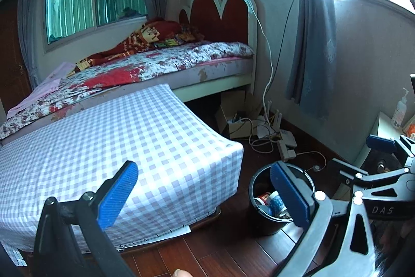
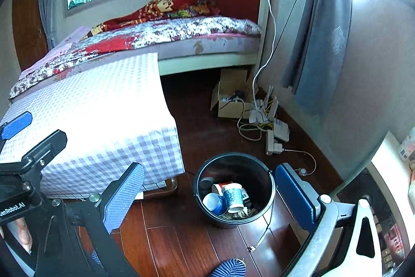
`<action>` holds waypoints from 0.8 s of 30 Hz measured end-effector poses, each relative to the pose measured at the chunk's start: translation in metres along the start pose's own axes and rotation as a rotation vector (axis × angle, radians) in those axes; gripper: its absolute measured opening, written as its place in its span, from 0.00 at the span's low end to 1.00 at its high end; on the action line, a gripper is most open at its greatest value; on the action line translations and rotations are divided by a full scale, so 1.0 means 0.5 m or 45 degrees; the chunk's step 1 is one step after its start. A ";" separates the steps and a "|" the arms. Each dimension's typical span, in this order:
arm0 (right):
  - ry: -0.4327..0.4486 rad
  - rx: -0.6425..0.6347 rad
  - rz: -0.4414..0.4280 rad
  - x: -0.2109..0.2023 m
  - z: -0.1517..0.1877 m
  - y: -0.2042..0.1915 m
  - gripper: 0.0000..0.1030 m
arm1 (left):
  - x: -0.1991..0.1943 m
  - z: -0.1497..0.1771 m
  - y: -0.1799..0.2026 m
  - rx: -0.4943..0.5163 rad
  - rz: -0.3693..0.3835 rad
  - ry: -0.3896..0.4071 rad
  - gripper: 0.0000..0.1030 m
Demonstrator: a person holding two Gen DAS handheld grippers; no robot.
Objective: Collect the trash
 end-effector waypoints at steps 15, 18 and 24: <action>0.071 -0.027 0.006 -0.047 -0.013 -0.042 0.99 | -0.034 0.007 -0.049 -0.051 -0.015 0.054 0.99; 0.071 -0.029 0.002 -0.048 -0.012 -0.043 0.99 | -0.036 0.010 -0.046 -0.048 -0.012 0.056 0.99; 0.066 -0.010 0.009 -0.046 -0.007 -0.033 0.99 | -0.040 0.009 -0.033 -0.028 -0.005 0.060 0.99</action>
Point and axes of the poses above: each gripper's, at about its wrist camera, not at the fingertips, and x roughly the way its jaws point, y to its right, z to its underside, the point moved 3 cm from there along x, roughly the way its jaws point, and after that the axes turned 12 degrees about -y, right-handed, at the moved point
